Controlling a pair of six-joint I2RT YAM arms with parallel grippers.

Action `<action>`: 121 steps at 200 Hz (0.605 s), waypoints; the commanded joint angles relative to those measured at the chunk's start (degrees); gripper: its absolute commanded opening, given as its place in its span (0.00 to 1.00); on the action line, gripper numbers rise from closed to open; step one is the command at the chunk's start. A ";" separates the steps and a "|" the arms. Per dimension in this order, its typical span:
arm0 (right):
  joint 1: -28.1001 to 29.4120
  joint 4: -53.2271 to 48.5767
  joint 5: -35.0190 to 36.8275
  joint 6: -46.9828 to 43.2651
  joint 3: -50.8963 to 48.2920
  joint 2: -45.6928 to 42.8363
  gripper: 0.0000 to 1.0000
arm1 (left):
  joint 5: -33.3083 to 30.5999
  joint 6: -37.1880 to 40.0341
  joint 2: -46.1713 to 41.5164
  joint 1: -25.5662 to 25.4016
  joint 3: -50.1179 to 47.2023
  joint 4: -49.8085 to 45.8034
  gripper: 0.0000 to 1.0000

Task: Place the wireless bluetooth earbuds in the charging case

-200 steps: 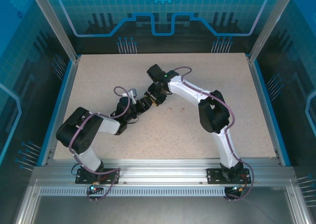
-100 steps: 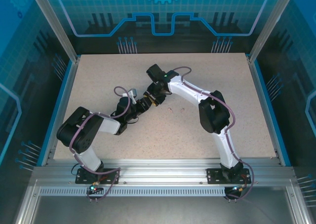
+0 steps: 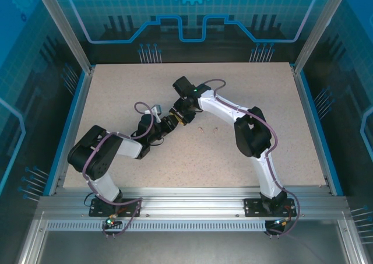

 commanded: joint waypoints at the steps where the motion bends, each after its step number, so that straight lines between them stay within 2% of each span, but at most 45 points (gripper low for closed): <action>1: 0.96 -1.28 -1.24 0.36 -0.95 -2.95 0.45 | 0.04 1.29 0.66 -0.31 1.47 0.96 0.19; 26: 0.88 -1.01 -0.87 0.23 -1.15 -3.48 0.50 | 0.41 1.47 0.40 -0.29 1.56 0.45 0.13; 60: -0.71 0.51 -0.02 0.34 -1.24 -4.81 0.74 | 1.84 1.73 -0.07 -0.29 1.55 -1.04 0.06; 88: -3.67 0.46 3.52 -1.70 -2.26 -8.58 0.80 | 4.34 3.63 -2.53 -0.31 1.98 -5.47 0.03; 121: -8.06 3.37 7.25 -6.86 -11.92 -17.11 0.82 | 11.03 7.71 -6.32 -0.24 4.53 -12.48 0.02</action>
